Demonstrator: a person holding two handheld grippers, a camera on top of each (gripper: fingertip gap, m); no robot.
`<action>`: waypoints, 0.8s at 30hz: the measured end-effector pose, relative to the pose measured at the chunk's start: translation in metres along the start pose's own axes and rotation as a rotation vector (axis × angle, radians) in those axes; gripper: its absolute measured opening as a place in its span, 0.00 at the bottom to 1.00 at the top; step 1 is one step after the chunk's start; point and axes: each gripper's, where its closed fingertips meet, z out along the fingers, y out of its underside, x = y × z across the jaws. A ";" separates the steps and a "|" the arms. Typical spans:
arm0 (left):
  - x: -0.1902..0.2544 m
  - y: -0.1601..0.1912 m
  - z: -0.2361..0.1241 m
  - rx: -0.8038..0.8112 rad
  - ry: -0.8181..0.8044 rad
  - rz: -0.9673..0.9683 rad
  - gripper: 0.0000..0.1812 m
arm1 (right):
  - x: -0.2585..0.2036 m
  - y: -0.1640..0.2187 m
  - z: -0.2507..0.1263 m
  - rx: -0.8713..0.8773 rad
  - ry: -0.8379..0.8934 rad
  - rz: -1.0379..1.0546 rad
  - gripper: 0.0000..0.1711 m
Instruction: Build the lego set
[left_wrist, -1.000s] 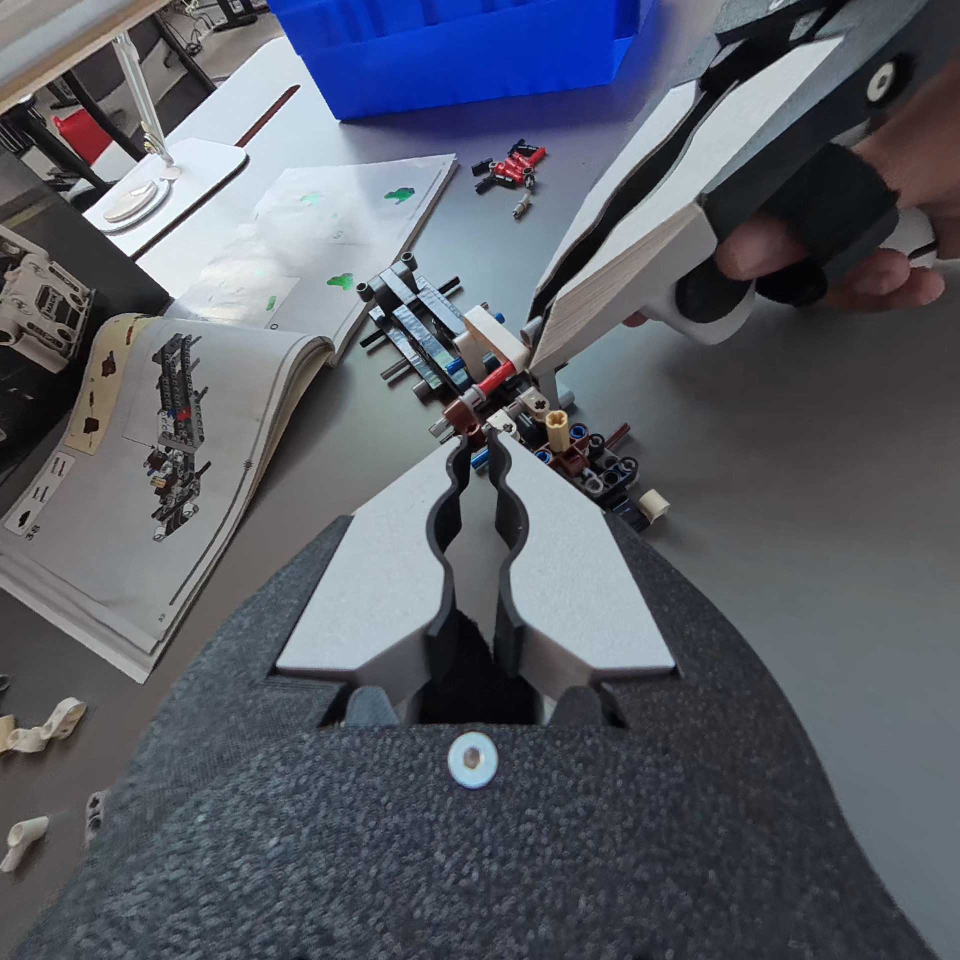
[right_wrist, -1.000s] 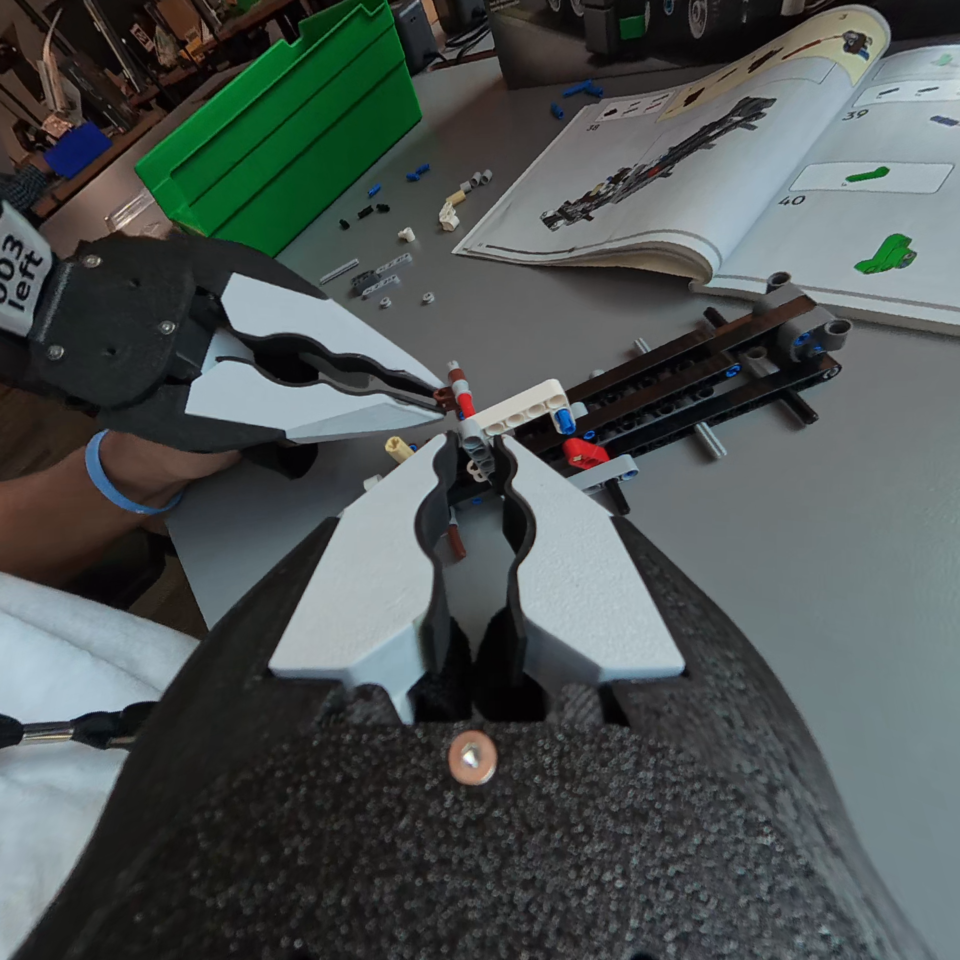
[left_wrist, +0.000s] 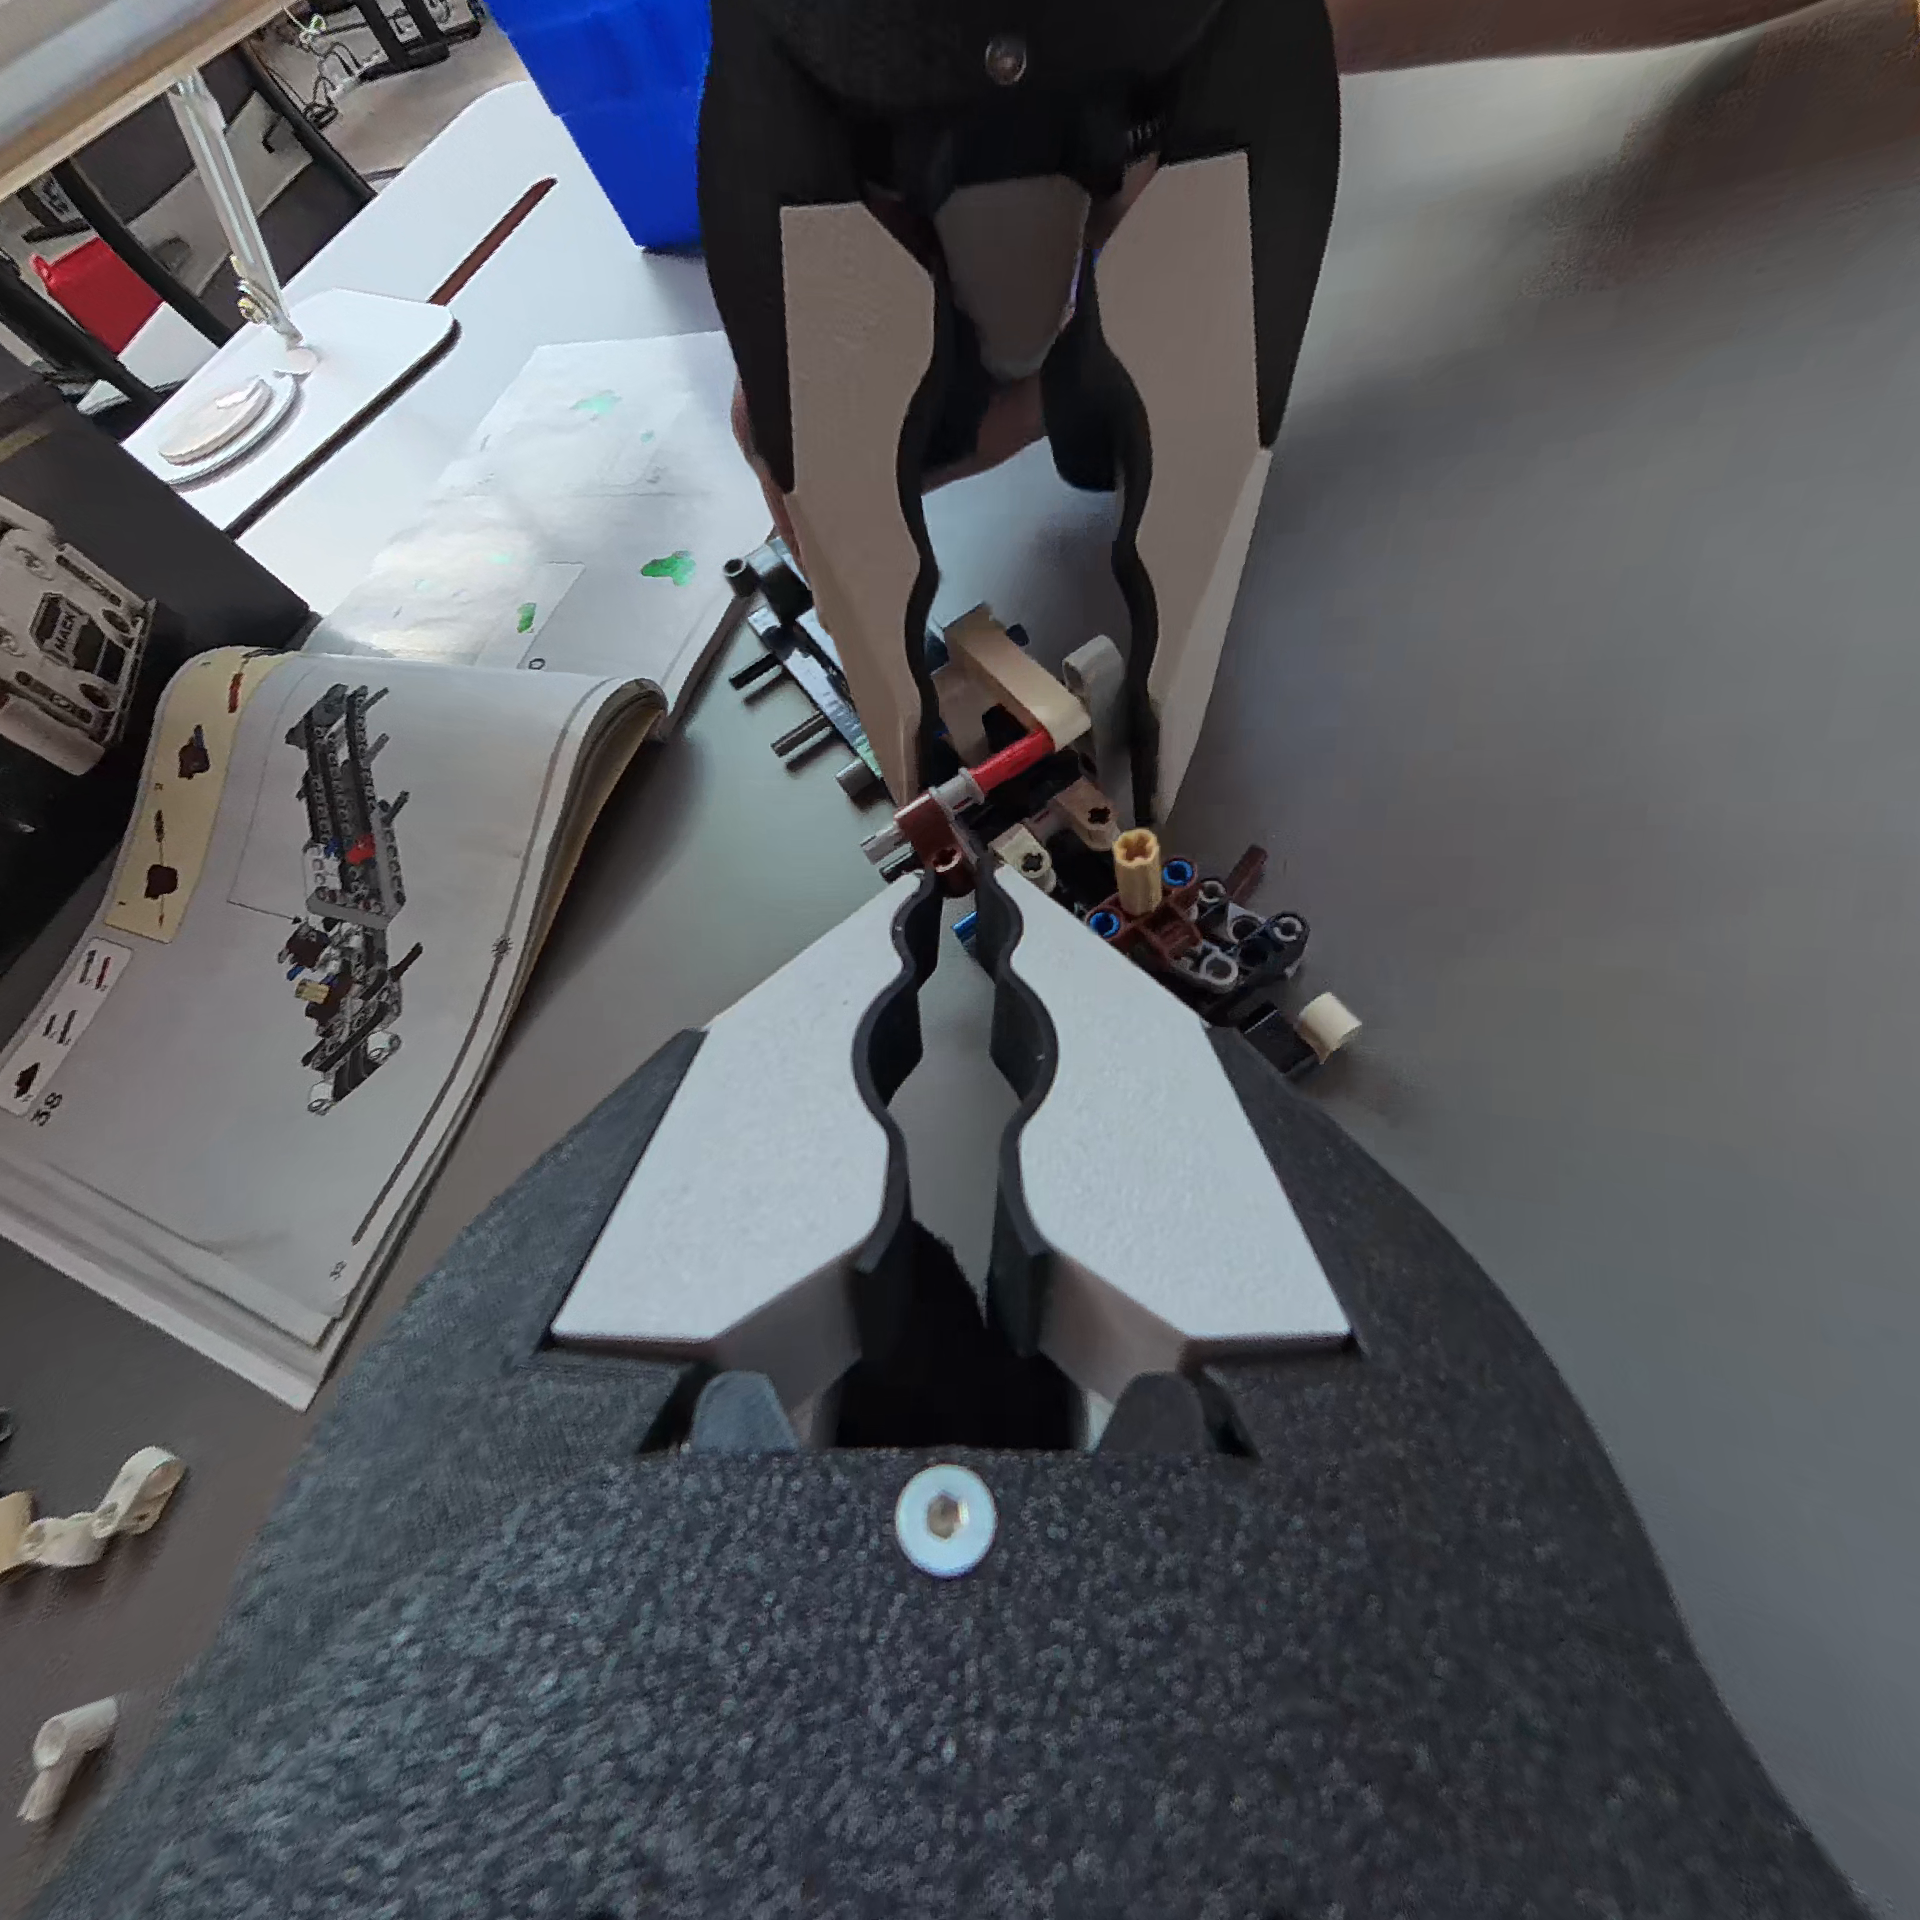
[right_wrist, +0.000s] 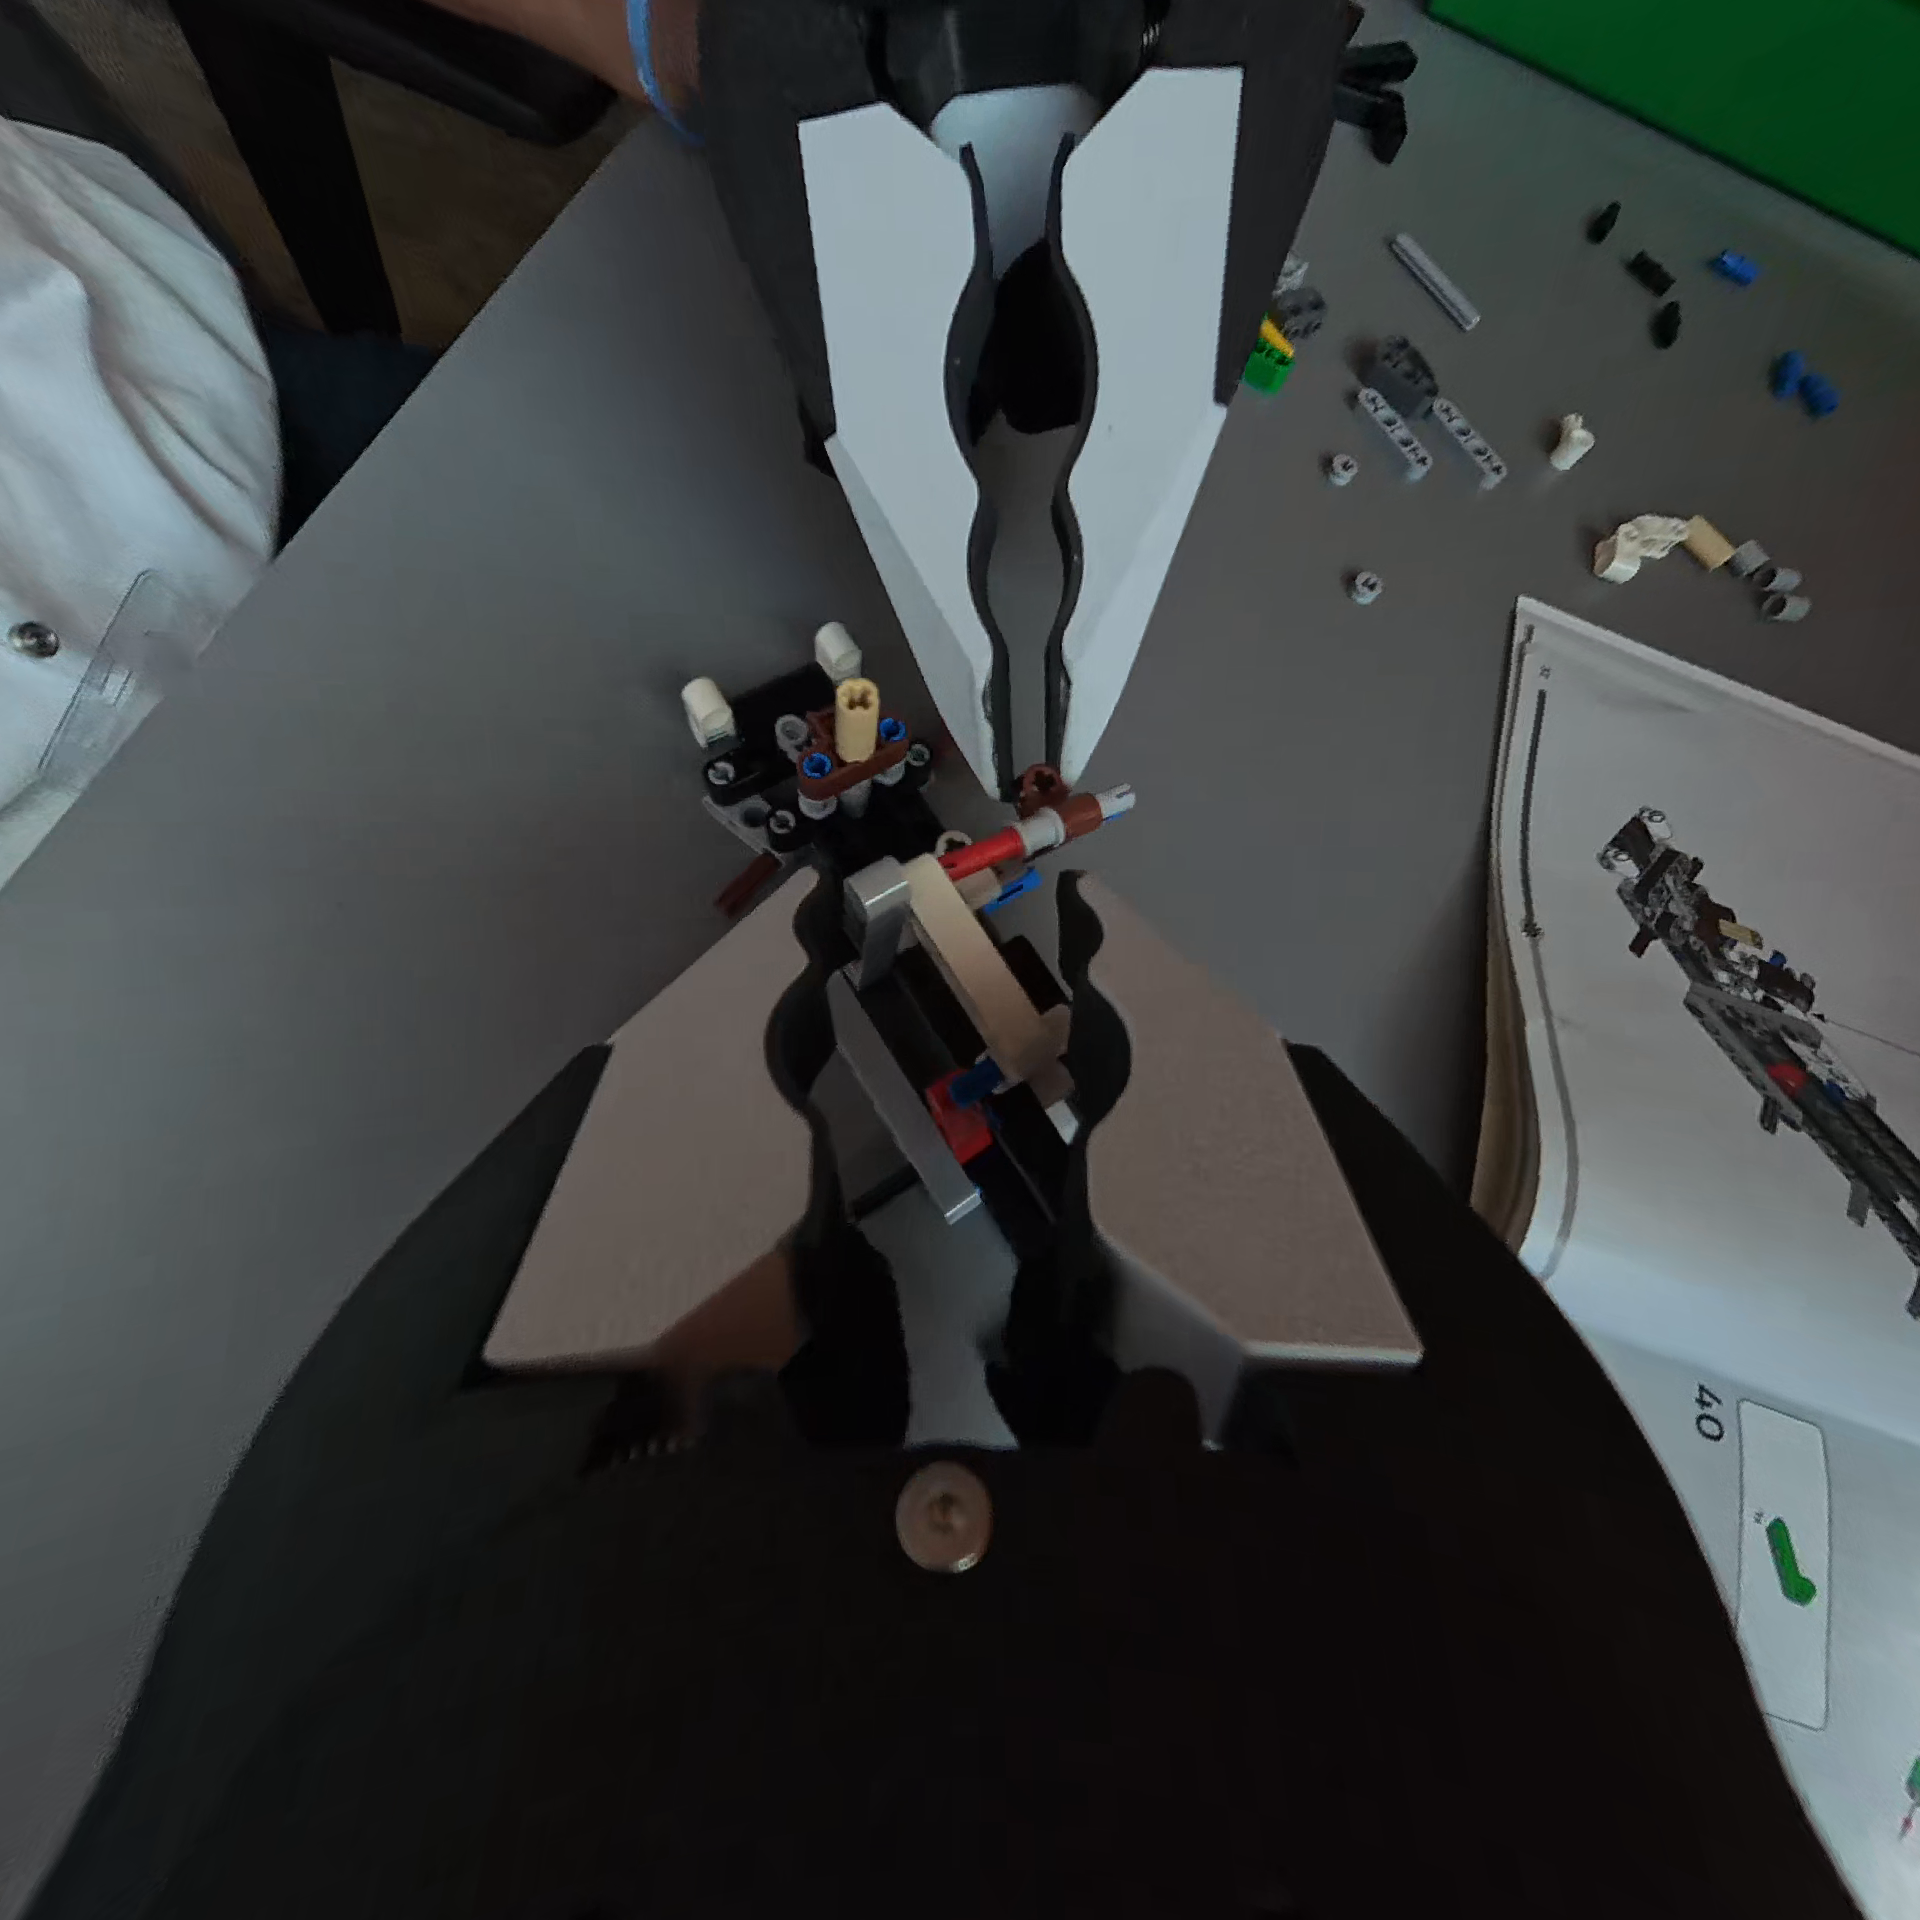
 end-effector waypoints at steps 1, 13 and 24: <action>-0.003 0.001 -0.002 0.002 -0.004 -0.006 0.03 | 0.003 -0.002 0.003 0.013 0.021 0.004 0.23; -0.013 0.007 -0.002 -0.006 0.024 -0.008 0.03 | 0.010 -0.008 -0.024 0.051 -0.035 0.017 0.35; -0.010 0.004 0.000 0.005 0.106 -0.039 0.02 | 0.015 -0.009 -0.002 -0.007 -0.119 -0.072 0.41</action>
